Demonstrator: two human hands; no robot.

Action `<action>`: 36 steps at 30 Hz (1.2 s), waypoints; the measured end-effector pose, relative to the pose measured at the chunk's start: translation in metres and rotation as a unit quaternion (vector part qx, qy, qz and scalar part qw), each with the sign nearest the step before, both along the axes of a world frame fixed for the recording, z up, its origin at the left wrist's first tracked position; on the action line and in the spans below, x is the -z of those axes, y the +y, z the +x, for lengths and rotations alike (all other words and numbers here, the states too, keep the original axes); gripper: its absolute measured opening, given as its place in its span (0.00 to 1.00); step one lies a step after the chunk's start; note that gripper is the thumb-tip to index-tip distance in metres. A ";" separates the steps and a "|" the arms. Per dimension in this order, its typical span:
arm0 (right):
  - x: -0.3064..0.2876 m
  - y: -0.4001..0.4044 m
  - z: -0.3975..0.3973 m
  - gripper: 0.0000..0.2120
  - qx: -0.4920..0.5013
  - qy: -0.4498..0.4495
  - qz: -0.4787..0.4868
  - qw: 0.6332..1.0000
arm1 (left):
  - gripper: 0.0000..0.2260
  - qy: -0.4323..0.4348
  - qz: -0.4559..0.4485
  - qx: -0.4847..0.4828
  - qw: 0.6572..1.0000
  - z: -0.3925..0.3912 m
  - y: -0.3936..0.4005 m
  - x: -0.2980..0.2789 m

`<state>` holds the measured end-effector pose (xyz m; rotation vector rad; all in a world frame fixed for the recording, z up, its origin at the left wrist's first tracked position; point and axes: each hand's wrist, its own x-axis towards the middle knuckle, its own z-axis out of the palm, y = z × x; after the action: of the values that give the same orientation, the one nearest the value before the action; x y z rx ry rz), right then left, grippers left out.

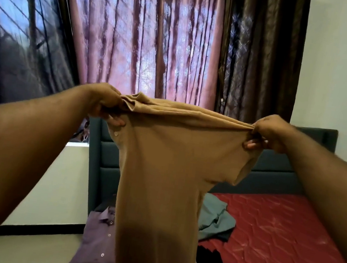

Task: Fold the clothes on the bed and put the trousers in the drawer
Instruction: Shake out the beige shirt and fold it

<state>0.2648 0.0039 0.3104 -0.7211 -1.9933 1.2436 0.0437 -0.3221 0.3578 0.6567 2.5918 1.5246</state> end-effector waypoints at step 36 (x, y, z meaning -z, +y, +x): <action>0.519 -0.134 0.127 0.25 0.209 0.065 -0.260 0.940 | 0.20 0.110 -0.174 0.150 0.967 0.232 -0.168 0.647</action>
<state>0.3913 -0.1304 -0.2082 -1.2075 -1.3071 1.5089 0.2758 -0.4901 -0.2894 1.1614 2.6549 0.9265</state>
